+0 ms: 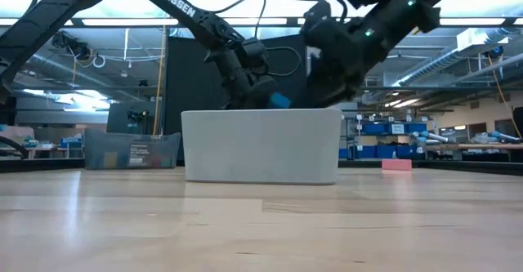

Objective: Sort blocks by size
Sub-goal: Put the blue rectangular block into the gray bin, then put the green cube block into the black bin

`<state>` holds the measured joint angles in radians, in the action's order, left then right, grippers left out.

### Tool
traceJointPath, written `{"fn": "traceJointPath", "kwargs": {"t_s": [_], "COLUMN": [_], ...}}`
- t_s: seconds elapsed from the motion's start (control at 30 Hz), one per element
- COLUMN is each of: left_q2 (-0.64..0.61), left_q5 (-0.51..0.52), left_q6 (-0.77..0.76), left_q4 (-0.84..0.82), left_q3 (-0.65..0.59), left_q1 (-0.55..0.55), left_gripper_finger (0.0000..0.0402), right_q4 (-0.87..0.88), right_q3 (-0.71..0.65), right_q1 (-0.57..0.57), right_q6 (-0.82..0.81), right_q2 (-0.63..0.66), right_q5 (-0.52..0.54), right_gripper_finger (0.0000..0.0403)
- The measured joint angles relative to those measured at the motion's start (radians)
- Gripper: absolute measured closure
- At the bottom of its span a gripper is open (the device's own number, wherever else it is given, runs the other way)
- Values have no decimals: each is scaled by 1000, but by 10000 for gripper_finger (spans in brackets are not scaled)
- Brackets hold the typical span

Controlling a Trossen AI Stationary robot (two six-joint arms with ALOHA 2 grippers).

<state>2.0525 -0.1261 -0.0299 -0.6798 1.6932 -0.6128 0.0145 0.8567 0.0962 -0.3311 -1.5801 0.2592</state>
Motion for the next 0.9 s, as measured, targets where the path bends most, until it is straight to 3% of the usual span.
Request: {"fn": "traceJointPath", "kwargs": {"t_s": [0.07, 0.1, 0.2, 0.27, 0.37, 0.63, 0.9], "left_q2": [0, 0, 3, 8, 14, 25, 89], "left_q5": [-1, -1, 4, 25, 31, 80, 76], "left_q6": [-1, -4, -6, -13, -27, -71, -113], "left_q4": [14, 11, 11, 22, 18, 19, 40], "left_q3": [0, 0, 0, 0, -1, 0, -1], "left_q1": [14, 20, 43, 58, 68, 71, 100], "left_gripper_finger": [101, 101, 101, 101, 101, 101, 101], "right_q4": [-29, -46, -53, -50, -58, 4, 13], "right_q3": [19, 31, 53, 55, 58, 58, 58], "right_q1": [14, 19, 31, 51, 96, 236, 324], "right_q6": [-2, -2, 9, 23, 74, 162, 204], "right_q2": [-45, -59, -71, -45, 45, 273, 345], "right_q5": [10, 10, 10, 70, 200, 427, 551], "right_gripper_finger": [260, 237, 127, 61, 16, 75, 108]}}
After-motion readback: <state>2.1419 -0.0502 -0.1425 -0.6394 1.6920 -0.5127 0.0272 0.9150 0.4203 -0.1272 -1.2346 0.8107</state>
